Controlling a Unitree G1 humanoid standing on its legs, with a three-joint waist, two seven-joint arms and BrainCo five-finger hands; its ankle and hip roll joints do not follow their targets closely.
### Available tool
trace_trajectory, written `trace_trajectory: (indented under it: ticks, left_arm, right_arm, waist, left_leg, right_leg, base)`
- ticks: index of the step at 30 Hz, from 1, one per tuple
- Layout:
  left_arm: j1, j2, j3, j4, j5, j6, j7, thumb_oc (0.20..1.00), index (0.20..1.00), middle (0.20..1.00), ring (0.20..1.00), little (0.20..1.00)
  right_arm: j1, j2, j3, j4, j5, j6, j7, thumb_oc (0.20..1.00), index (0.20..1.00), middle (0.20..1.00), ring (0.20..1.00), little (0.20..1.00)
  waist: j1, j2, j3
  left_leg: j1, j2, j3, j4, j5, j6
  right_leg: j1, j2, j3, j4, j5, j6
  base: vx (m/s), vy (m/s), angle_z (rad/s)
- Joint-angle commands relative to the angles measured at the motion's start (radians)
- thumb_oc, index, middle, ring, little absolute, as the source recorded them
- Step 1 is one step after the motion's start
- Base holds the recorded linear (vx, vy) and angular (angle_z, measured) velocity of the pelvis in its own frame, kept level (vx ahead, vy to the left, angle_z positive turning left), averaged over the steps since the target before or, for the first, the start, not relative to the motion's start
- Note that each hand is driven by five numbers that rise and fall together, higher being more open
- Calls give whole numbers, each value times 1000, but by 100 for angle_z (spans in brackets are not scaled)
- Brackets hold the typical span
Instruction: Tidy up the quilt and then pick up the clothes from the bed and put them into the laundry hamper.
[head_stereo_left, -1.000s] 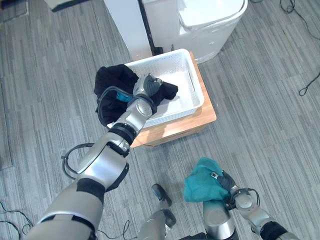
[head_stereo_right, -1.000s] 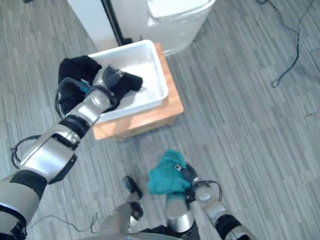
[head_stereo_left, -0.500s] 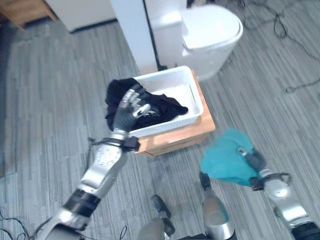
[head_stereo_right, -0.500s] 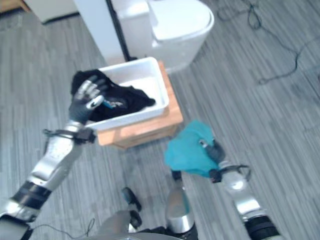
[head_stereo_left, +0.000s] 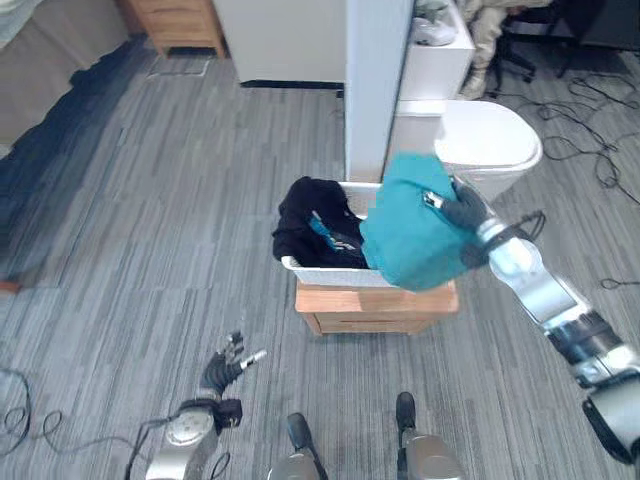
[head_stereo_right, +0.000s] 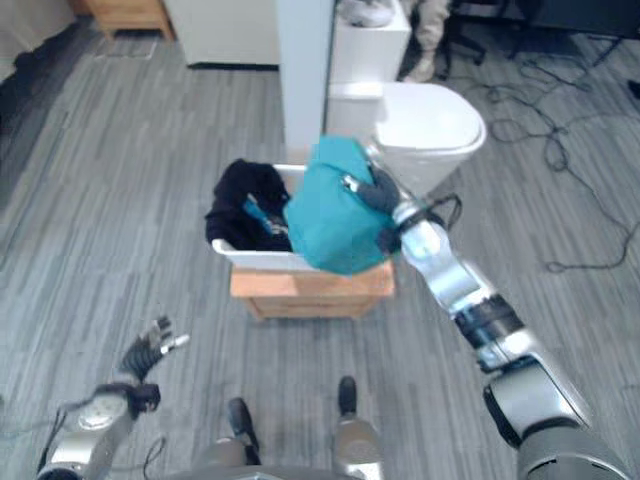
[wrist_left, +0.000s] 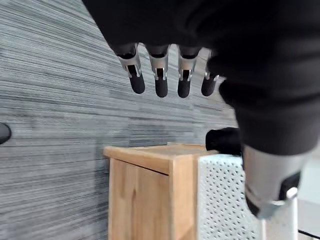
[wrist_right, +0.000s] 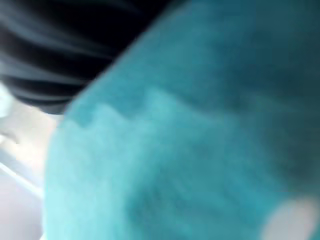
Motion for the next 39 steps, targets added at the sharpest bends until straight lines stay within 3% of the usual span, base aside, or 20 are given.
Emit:
trace_trajectory:
  ticks: [1, 8, 13, 14, 22, 25, 27, 30, 33, 39]
  left_arm:
    - [-99, 45, 35, 45, -2, -30, 40, 1000, 1000, 1000, 1000, 1000]
    - [-166, 99, 32, 79, -9, -80, 74, 1000, 1000, 1000, 1000, 1000]
    - [-251, 112, 10, 57, -34, -69, 89, 1000, 1000, 1000, 1000, 1000]
    - [-254, 103, 9, 44, -35, -65, 94, 1000, 1000, 1000, 1000, 1000]
    - [-260, 47, -2, 5, -36, -67, 108, 1000, 1000, 1000, 1000, 1000]
    - [-244, 13, 13, 6, -31, -57, 101, 1000, 1000, 1000, 1000, 1000]
    - [-230, -18, 24, 32, 4, -38, 92, 1000, 1000, 1000, 1000, 1000]
    - [-229, -34, 27, 80, 41, -27, 91, 1000, 1000, 1000, 1000, 1000]
    - [-252, -70, 44, 234, 86, -2, 93, 1000, 1000, 1000, 1000, 1000]
    - [-281, -102, 105, 446, 100, 32, 70, 1000, 1000, 1000, 1000, 1000]
  right_arm:
    - [-186, -48, -15, 48, -2, -32, -33, 200, 200, 200, 200, 200]
    - [-418, -74, 105, 242, 30, -49, -61, 200, 200, 200, 200, 200]
    - [-446, -47, 142, 315, 28, -45, -82, 200, 200, 200, 200, 200]
    - [-447, -38, 145, 362, 15, -34, -95, 1000, 1000, 1000, 1000, 1000]
    - [-372, -4, 174, 387, -192, -9, -161, 1000, 1000, 1000, 1000, 1000]
    - [-232, -60, 95, 251, -220, -11, -182, 1000, 1000, 1000, 1000, 1000]
    - [-44, -119, -30, 75, -239, -10, -185, 1000, 1000, 1000, 1000, 1000]
    - [100, -129, -137, -5, -227, -12, -190, 1000, 1000, 1000, 1000, 1000]
    - [323, -61, -309, -23, -96, -19, -202, 1000, 1000, 1000, 1000, 1000]
    - [525, 79, -309, 58, -18, -57, -130, 1000, 1000, 1000, 1000, 1000]
  waist:
    - [39, -6, 50]
    - [104, 17, 142]
    - [109, 36, 173]
    - [111, 42, 175]
    - [96, 45, 156]
    - [68, 29, 120]
    - [31, 11, 75]
    - [5, -4, 43]
    - [-48, -18, -16]
    - [-91, -19, -79]
  left_leg:
    - [30, 81, 3, -4, -5, -71]
    - [-112, 73, -52, -4, 41, -81]
    - [-173, 74, -61, -4, 61, -87]
    - [-184, 74, -63, -4, 63, -88]
    - [-155, 73, -58, -4, 50, -82]
    - [-105, 69, -47, -4, 22, -74]
    - [-54, 61, -34, -4, -4, -64]
    - [-24, 59, -25, -4, -12, -59]
    - [32, 58, -2, -4, -36, -56]
    - [76, 58, 17, -4, -46, -53]
  right_leg:
    - [-33, -14, 20, 2, -81, 55]
    - [-145, -23, -18, 17, -49, 66]
    - [-187, -28, -34, 17, -38, 71]
    - [-195, -28, -41, 15, -35, 72]
    - [-175, -27, -24, 6, -37, 72]
    - [-142, -30, -14, 6, -46, 73]
    - [-100, -32, -7, 3, -57, 75]
    - [-78, -31, 5, 0, -60, 76]
    - [-39, -30, 25, -3, -69, 81]
    - [-12, -28, 54, -1, -71, 81]
  base:
    - [-119, 23, 23]
    - [-123, 14, 18]
    - [-83, 12, 17]
    - [-55, 6, 19]
    - [-11, 41, 1]
    - [100, 58, -9]
    - [141, 62, -18]
    - [111, 42, -19]
    - [127, 44, -36]
    - [77, 22, -31]
